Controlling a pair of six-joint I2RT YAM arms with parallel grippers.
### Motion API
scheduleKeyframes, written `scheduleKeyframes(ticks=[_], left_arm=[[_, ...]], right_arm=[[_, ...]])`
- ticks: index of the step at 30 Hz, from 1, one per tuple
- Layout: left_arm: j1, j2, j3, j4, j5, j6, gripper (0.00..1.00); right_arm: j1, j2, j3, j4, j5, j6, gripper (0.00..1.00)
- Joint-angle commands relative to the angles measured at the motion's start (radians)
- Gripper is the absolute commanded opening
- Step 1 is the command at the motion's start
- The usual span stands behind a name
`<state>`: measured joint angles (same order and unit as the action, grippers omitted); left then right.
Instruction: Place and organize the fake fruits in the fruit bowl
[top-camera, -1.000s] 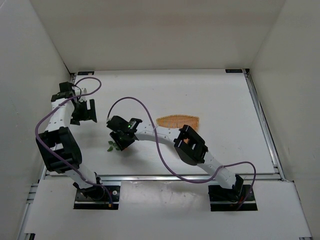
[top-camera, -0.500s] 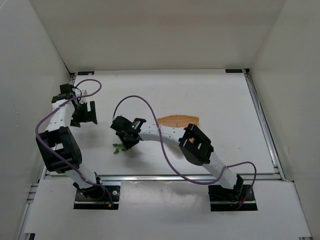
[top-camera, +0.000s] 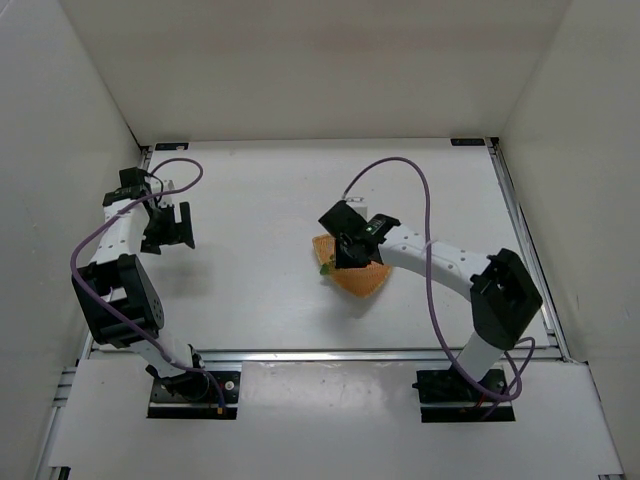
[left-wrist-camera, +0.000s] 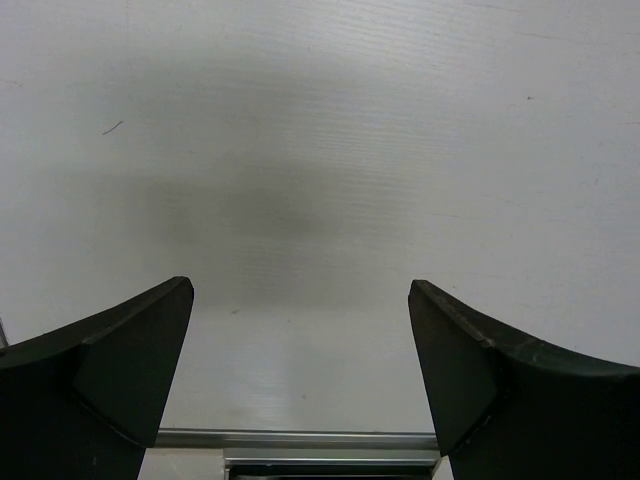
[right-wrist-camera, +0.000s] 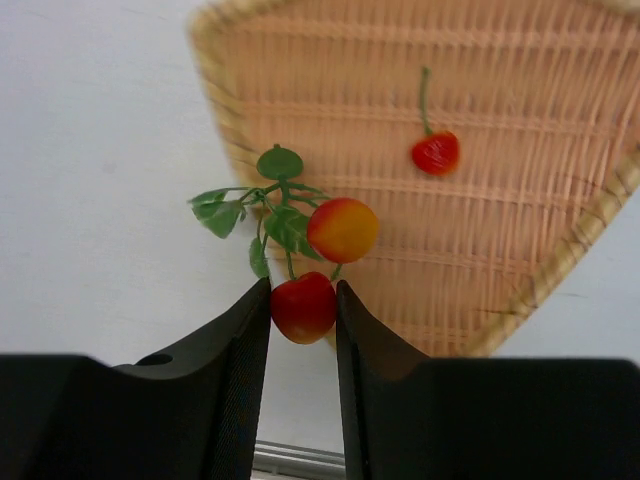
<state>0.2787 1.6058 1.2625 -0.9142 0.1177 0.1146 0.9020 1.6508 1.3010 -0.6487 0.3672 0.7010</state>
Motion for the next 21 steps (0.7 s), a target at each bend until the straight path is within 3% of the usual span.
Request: scheduleKeyframes(ticks=[1,3,4,6,7,11,14,17,21], left_arm=[[-0.004,-0.063,0.006,-0.005,0.025,-0.009,1.0],[-0.015,-0.063,0.006,-0.015,0.025,-0.009,1.0],[-0.015,-0.063,0.006,-0.015,0.025,-0.009,1.0],[-0.015,-0.072,0.006,-0.025,0.025,-0.009,1.0],[-0.015,-0.081,0.006,-0.025,0.034,-0.009,1.0],[-0.015,-0.081,0.006,-0.035,0.034,-0.009,1.0],[-0.015,-0.09,0.015,-0.035,0.034,-0.009,1.0],[-0.015,-0.09,0.015,-0.035,0.034,-0.009,1.0],[-0.015,-0.099,0.024,-0.035,0.025,-0.02,1.0]], right_arm=[[-0.038,0.035,-0.037,0.007,0.013,0.019,0.04],[-0.058,0.053,-0.022,0.007,0.013,0.018,0.07],[-0.077,0.066,-0.008,-0.027,0.013,0.018,0.16],[-0.087,0.066,0.017,-0.042,0.022,0.028,0.21],[-0.087,0.052,0.03,-0.042,0.036,0.014,0.41],[-0.097,0.017,0.092,-0.119,0.084,0.005,0.89],[-0.097,-0.064,0.113,-0.169,0.136,0.005,1.0],[-0.124,-0.204,0.089,-0.199,0.164,0.026,1.0],[-0.319,-0.453,-0.067,-0.232,0.08,0.023,1.0]])
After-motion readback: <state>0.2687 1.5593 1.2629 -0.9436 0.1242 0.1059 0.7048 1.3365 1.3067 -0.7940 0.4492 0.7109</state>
